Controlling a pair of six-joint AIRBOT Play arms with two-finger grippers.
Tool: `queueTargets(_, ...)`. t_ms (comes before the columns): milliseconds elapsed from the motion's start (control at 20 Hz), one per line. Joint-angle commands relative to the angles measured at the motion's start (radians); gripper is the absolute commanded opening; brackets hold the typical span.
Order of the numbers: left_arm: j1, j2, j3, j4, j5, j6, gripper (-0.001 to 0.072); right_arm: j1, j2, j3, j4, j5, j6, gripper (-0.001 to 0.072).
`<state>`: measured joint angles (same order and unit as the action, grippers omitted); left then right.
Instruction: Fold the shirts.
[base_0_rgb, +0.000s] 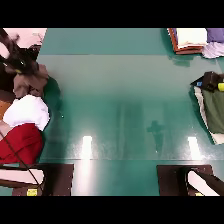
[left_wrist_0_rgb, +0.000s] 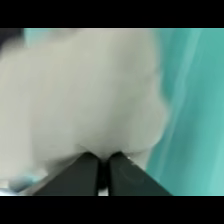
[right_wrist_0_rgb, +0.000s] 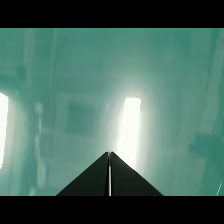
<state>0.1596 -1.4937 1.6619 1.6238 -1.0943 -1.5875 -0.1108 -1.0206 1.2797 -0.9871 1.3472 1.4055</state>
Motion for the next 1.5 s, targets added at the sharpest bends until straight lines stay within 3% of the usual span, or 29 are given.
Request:
queueTargets(0, -0.068, 0.207, 0.130, -0.010, -0.050, 0.017, 0.0024, 0.001, 0.001, 0.138, 0.000, -0.081, 0.000, 0.0018)
queueTargets(200, -0.250, 0.419, 0.240, -0.010, -0.124, 0.018, 0.0024, 0.001, -0.005, 0.299, 0.000, -0.136, 0.000, 0.0018)
queueTargets(350, -0.433, 0.482, 0.258, -0.031, -0.178, 0.016, 0.0024, 0.001, -0.038, 0.409, 0.000, -0.113, 0.000, 0.0018)
queueTargets(550, -0.681, 0.411, 0.227, -0.048, -0.294, 0.012, 0.0024, 0.002, -0.109, 0.531, 0.002, -0.027, 0.000, 0.0018)
queueTargets(900, -0.909, 0.130, 0.014, -0.312, -0.228, 0.025, 0.0029, 0.003, -0.158, 0.570, -0.002, 0.051, 0.000, 0.0018)
queueTargets(950, -0.924, 0.093, -0.015, -0.338, -0.218, 0.028, 0.0182, 0.003, -0.158, 0.570, -0.002, 0.053, 0.000, 0.0018)
queueTargets(1000, -0.936, 0.055, -0.040, -0.365, -0.216, 0.029, 0.0495, 0.003, -0.158, 0.570, -0.003, 0.053, 0.000, 0.0018)
queueTargets(1050, -0.943, 0.023, -0.057, -0.379, -0.214, 0.044, 0.0620, 0.003, -0.158, 0.570, -0.003, 0.053, 0.000, 0.0018)
queueTargets(1250, -0.898, 0.014, -0.063, -0.257, -0.261, 0.095, 0.0623, 0.003, -0.158, 0.570, -0.006, 0.052, 0.000, 0.0018)
queueTargets(1450, -0.700, 0.130, -0.072, -0.179, -0.311, 0.090, 0.0623, 0.003, -0.158, 0.570, -0.008, 0.053, 0.000, 0.0018)
